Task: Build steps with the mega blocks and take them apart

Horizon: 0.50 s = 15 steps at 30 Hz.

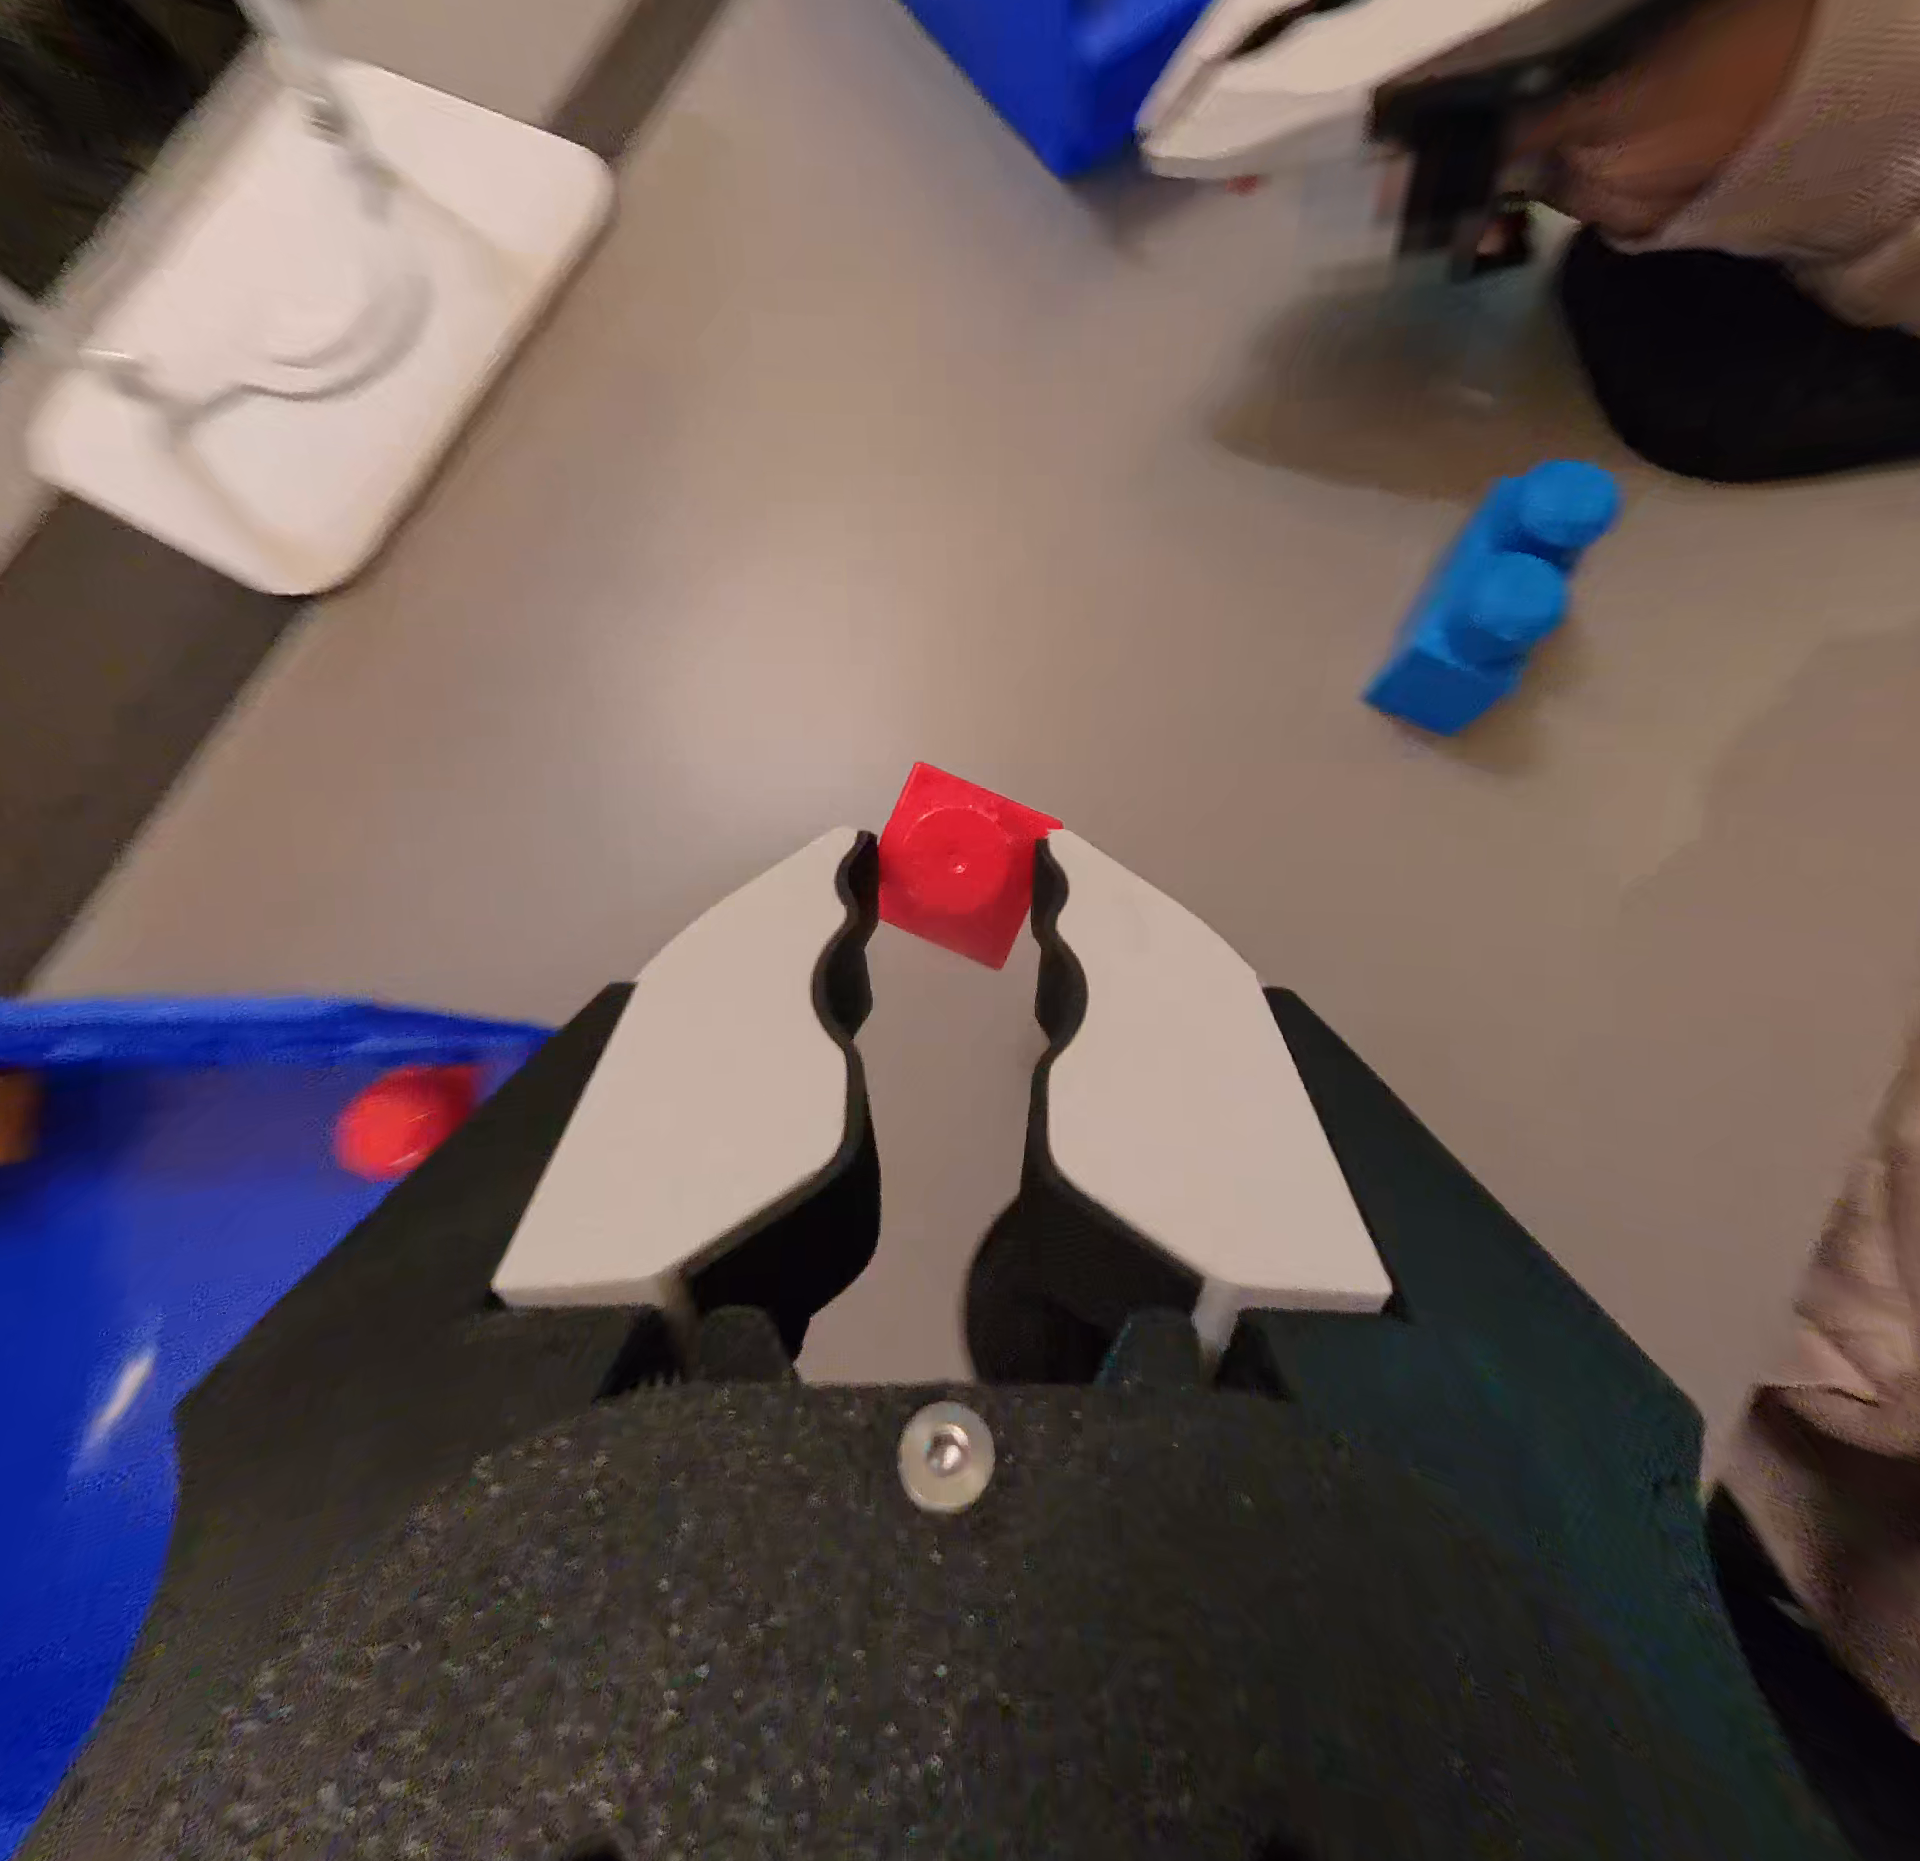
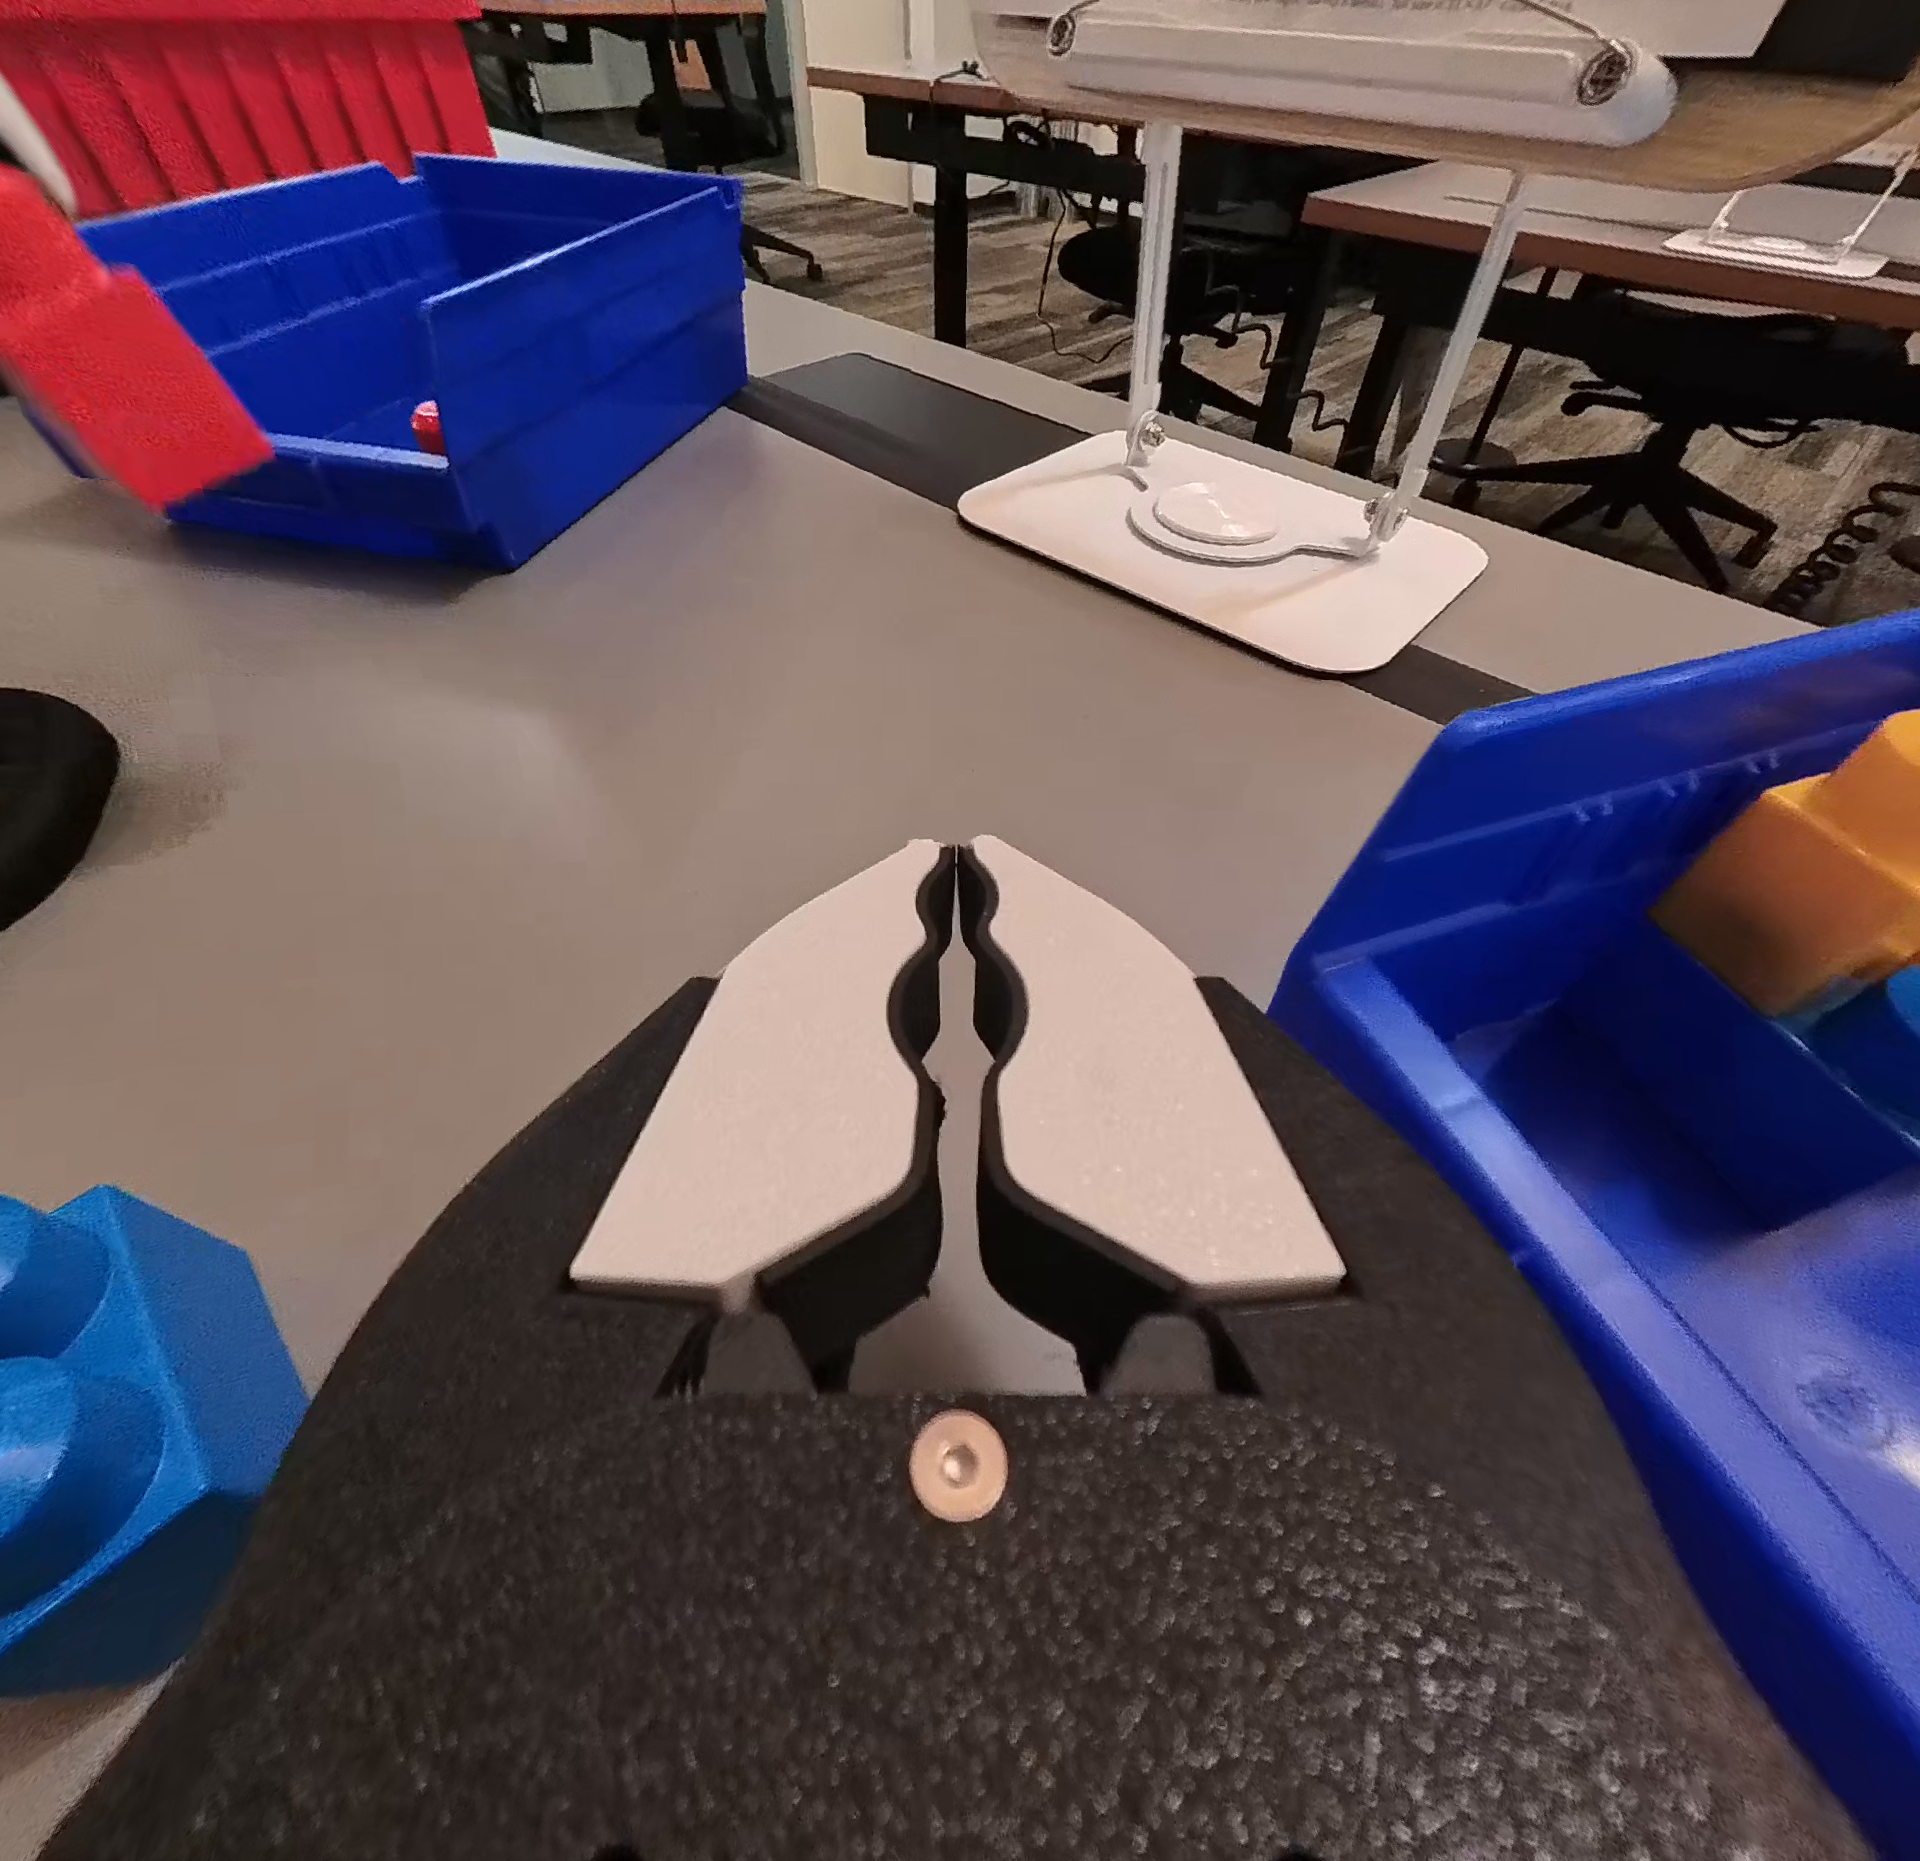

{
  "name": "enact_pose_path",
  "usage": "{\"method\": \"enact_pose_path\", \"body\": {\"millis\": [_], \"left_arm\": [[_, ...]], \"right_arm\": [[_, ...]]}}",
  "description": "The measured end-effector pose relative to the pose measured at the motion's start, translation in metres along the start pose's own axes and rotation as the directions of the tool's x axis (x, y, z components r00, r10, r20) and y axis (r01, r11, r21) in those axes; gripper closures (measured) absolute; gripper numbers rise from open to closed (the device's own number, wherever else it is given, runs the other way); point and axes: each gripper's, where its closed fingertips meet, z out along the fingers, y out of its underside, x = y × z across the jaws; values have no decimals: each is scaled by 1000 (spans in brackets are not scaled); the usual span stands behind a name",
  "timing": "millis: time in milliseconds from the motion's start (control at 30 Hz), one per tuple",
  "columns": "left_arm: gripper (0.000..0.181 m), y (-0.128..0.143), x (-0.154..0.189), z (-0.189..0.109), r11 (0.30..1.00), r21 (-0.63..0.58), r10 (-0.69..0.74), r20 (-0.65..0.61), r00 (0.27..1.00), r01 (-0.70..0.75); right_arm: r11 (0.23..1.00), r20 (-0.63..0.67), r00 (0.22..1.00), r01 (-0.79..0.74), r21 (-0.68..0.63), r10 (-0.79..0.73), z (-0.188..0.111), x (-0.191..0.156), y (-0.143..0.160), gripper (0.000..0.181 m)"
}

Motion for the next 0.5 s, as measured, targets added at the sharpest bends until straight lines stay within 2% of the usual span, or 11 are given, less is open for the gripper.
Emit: {"method": "enact_pose_path", "body": {"millis": [133, 267, 367, 433, 500], "left_arm": [[153, 9, 53, 42, 998, -61, -12, -145, 989, 3], [153, 23, 75, 74, 995, -103, -17, -175, 984, -1], [153, 27, 78, 86, 994, -105, -4, -140, 990, -10], [150, 25, 77, 88, 997, -78, 1, -117, 993, -10], [136, 21, 76, 87, 1000, -28, 3, -105, 994, -6]], "right_arm": [[1000, -7, 1000, 15, 7, -15, -2, 0, -2, 181], [997, 26, 998, 56, 45, -57, -8, -7, -12, 181], [979, 148, 972, 165, 117, -181, -20, -32, -32, 181], [971, 287, 928, 231, 60, -239, -27, -54, -32, 178], [959, 433, 866, 284, -16, -249, -37, -78, -27, 172]]}}
